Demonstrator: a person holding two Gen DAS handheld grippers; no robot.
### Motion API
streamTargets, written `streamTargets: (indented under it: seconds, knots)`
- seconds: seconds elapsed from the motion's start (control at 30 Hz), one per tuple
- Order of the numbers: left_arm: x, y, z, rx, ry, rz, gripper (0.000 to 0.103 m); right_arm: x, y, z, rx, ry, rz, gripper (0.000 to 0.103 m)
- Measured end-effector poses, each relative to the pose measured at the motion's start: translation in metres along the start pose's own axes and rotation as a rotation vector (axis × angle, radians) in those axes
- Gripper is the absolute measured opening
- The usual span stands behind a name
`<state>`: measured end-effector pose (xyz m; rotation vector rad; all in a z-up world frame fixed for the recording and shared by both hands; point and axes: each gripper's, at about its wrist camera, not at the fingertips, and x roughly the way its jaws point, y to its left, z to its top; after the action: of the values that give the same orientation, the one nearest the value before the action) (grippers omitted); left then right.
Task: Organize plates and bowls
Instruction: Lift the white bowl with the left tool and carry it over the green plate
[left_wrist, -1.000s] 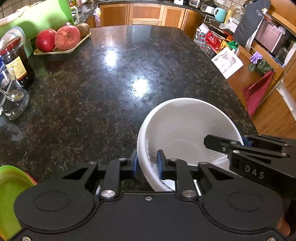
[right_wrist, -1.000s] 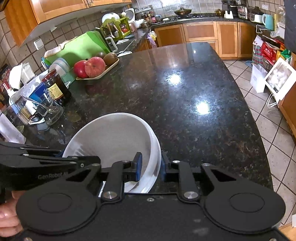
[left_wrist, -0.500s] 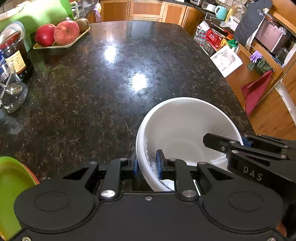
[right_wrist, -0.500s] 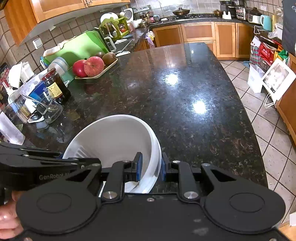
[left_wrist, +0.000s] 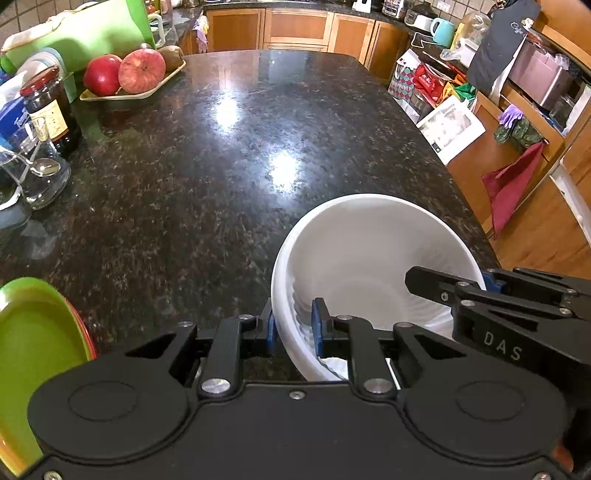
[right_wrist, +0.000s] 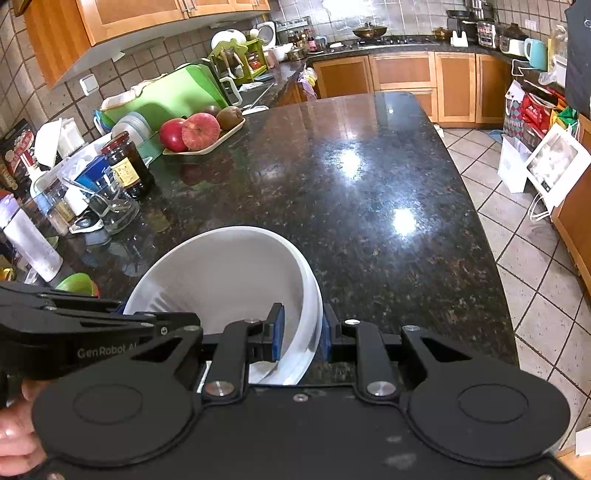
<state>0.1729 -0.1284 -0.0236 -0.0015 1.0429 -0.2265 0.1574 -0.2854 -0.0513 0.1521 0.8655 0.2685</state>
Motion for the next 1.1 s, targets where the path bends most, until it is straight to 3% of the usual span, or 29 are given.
streamTargets:
  seconds: [0.57, 1.1]
  knots:
    - [-0.013, -0.024, -0.028, -0.065, -0.029, 0.034, 0.024, -0.027, -0.012, -0.021, -0.059, -0.001, 0.045, 0.022]
    - [-0.023, -0.022, -0.043, -0.092, -0.028, 0.055, 0.024, -0.034, -0.002, -0.031, -0.074, 0.003, 0.067, 0.022]
